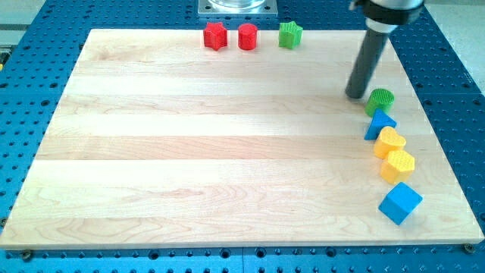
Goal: Move the red blocks below the green star
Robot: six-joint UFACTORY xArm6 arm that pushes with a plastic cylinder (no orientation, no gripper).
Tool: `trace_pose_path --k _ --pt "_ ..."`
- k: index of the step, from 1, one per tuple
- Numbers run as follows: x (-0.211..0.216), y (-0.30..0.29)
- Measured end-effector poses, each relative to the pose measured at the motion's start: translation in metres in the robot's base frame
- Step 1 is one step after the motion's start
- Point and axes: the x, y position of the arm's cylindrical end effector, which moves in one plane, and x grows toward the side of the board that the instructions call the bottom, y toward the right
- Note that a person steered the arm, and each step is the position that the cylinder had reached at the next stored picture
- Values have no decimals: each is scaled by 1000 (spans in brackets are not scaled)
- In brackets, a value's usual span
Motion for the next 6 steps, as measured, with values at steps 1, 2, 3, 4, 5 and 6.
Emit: trace_pose_path --k 1,2,3,4,5,6 --pt "-30 -134" --pt "-114 -255" --pt "-165 -328" --pt "-171 -301" --pt "-136 -167" --pt "-118 -122"
